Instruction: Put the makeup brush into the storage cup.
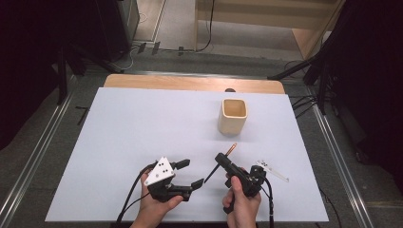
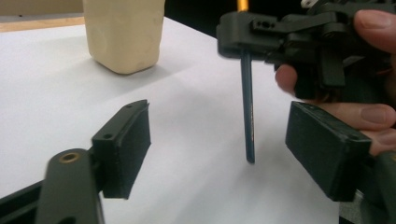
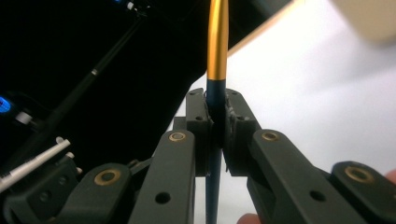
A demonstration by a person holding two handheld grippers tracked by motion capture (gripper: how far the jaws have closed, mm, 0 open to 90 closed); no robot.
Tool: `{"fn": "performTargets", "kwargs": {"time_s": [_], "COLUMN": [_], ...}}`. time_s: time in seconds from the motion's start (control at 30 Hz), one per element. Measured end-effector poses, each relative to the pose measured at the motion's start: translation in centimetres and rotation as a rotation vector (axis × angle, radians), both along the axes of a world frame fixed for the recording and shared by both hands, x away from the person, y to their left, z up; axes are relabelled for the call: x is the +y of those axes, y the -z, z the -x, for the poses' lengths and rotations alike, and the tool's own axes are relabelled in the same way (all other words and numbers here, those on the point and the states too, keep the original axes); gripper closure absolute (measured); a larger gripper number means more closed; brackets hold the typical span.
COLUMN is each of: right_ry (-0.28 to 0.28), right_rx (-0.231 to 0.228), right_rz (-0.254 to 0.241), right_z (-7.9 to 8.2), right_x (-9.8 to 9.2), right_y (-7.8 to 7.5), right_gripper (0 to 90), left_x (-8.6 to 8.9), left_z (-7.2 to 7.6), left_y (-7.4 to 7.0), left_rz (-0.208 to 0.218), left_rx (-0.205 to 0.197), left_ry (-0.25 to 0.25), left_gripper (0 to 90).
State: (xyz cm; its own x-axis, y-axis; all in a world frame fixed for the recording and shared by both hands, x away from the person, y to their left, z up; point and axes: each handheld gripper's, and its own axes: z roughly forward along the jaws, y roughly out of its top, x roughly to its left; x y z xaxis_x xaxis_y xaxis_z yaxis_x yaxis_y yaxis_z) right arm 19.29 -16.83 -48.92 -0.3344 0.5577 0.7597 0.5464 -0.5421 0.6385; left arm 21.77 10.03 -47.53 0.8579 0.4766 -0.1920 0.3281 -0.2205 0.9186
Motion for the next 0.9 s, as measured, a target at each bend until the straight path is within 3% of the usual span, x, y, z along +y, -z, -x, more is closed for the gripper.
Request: {"fn": "performTargets", "kwargs": {"time_s": [0.07,0.17,0.47,0.67,0.9], "right_ry": [0.020,0.045,0.077,0.083,0.098], "right_rx": [-0.034,-0.064,-0.163,-0.209,-0.209], "right_rz": [0.078,0.146,0.364,0.433,0.462], "right_z": [0.1,0.2,0.3,0.3,0.3], "right_x": [-0.1,-0.4,-1.0,-1.4,-2.2], "right_y": [-0.7,-1.1,-2.5,-3.2,-3.4], "right_gripper": [83.6,83.7,83.7,83.7,83.7], "left_x": [0.4,1.1,3.1,4.3,5.8], "left_z": [-0.2,-0.5,-1.1,-1.5,-1.5], "left_y": [-0.1,-0.2,-0.4,-0.4,-0.5], "left_rz": [0.008,0.020,-0.011,-0.026,-0.042], "left_rx": [-0.003,0.006,-0.005,-0.015,-0.042], "left_ry": [0.010,0.009,-0.025,-0.044,-0.065], "left_gripper": [13.1,12.3,7.3,2.1,0.0]}}
